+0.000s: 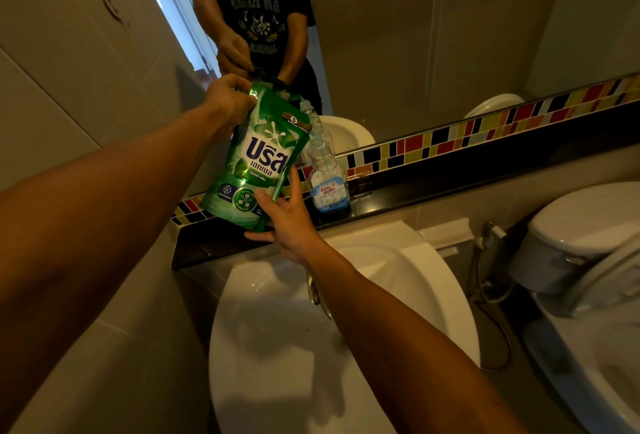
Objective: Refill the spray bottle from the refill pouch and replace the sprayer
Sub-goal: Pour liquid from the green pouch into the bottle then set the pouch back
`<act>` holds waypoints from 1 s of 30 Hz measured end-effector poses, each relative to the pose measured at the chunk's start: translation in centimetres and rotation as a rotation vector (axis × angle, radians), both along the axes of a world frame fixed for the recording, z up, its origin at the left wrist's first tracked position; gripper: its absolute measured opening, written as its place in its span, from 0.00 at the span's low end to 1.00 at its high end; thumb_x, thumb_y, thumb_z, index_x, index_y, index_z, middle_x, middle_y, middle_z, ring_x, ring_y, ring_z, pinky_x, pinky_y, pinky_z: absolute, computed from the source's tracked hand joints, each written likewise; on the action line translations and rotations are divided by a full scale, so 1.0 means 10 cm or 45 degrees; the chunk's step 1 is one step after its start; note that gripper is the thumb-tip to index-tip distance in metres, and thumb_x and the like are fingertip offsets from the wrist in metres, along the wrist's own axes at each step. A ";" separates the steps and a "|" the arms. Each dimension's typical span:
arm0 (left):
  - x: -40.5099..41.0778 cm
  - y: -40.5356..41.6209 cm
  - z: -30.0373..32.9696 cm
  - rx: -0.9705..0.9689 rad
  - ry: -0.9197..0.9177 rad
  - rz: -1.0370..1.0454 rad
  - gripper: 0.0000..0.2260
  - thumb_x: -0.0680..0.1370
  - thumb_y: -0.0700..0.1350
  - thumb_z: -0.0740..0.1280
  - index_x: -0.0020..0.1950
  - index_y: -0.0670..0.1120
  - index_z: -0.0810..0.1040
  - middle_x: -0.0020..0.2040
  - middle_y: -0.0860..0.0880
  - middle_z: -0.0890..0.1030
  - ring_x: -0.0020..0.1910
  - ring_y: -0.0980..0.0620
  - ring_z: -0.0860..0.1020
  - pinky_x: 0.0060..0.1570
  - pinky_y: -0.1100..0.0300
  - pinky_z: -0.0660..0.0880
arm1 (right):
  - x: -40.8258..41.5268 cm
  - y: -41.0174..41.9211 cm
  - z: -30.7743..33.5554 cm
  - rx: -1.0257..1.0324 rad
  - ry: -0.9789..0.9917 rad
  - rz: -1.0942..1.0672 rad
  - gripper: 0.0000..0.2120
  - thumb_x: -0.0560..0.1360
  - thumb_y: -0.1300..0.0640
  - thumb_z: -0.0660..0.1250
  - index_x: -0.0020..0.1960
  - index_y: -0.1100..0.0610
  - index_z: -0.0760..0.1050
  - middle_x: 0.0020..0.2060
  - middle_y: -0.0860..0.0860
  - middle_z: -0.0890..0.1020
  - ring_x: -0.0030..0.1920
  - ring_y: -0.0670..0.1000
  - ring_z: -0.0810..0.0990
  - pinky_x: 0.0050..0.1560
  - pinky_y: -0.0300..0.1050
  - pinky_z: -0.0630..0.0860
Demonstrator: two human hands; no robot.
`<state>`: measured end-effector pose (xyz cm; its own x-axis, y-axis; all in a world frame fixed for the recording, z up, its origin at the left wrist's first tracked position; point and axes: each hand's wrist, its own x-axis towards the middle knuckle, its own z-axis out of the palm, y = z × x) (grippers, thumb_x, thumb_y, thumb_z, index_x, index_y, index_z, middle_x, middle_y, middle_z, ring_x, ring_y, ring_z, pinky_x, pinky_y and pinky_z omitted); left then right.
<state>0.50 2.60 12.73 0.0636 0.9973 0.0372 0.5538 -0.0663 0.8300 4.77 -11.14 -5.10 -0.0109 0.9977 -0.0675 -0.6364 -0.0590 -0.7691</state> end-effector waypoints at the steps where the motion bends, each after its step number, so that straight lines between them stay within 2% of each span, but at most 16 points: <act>1: 0.00 0.01 0.00 0.002 -0.001 -0.002 0.12 0.81 0.39 0.66 0.63 0.50 0.75 0.63 0.43 0.77 0.54 0.47 0.80 0.41 0.59 0.78 | 0.00 0.00 0.00 0.002 0.001 0.000 0.37 0.80 0.55 0.72 0.75 0.28 0.57 0.77 0.52 0.70 0.73 0.64 0.73 0.53 0.74 0.81; 5: -0.01 0.02 0.00 0.001 0.016 -0.008 0.13 0.81 0.39 0.67 0.64 0.50 0.75 0.64 0.43 0.77 0.56 0.45 0.80 0.46 0.56 0.80 | 0.00 -0.01 0.02 0.001 0.009 0.001 0.37 0.80 0.56 0.72 0.76 0.28 0.57 0.77 0.52 0.70 0.73 0.64 0.73 0.52 0.73 0.82; 13: 0.01 0.01 0.01 0.008 0.028 -0.014 0.14 0.81 0.39 0.67 0.66 0.49 0.75 0.64 0.43 0.76 0.57 0.46 0.79 0.42 0.59 0.78 | -0.01 -0.04 0.05 -0.003 0.024 0.005 0.36 0.81 0.56 0.71 0.75 0.28 0.58 0.76 0.52 0.71 0.72 0.64 0.73 0.53 0.72 0.82; 18: 0.01 0.01 0.01 0.014 0.049 -0.017 0.14 0.81 0.39 0.66 0.66 0.48 0.75 0.65 0.42 0.76 0.59 0.44 0.79 0.46 0.57 0.79 | -0.02 -0.04 0.06 0.002 0.037 0.011 0.37 0.81 0.56 0.71 0.77 0.29 0.56 0.77 0.53 0.71 0.73 0.65 0.73 0.52 0.71 0.83; 23: 0.01 0.00 0.03 0.006 0.018 -0.009 0.14 0.81 0.39 0.67 0.66 0.48 0.75 0.63 0.43 0.77 0.55 0.46 0.80 0.39 0.60 0.77 | -0.04 -0.04 0.08 0.005 0.058 0.012 0.36 0.81 0.57 0.70 0.77 0.29 0.57 0.77 0.53 0.71 0.73 0.65 0.73 0.52 0.71 0.83; 30: 0.02 0.01 0.06 0.018 0.042 -0.021 0.15 0.81 0.39 0.67 0.67 0.48 0.75 0.64 0.42 0.77 0.52 0.48 0.79 0.35 0.61 0.75 | -0.06 -0.04 0.12 0.030 0.075 0.012 0.33 0.81 0.57 0.70 0.71 0.25 0.60 0.77 0.52 0.70 0.73 0.65 0.73 0.51 0.69 0.83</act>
<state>0.66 2.74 13.30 0.0814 0.9955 0.0490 0.5794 -0.0872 0.8104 4.20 -11.58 -3.87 -0.0237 0.9988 -0.0429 -0.6801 -0.0476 -0.7316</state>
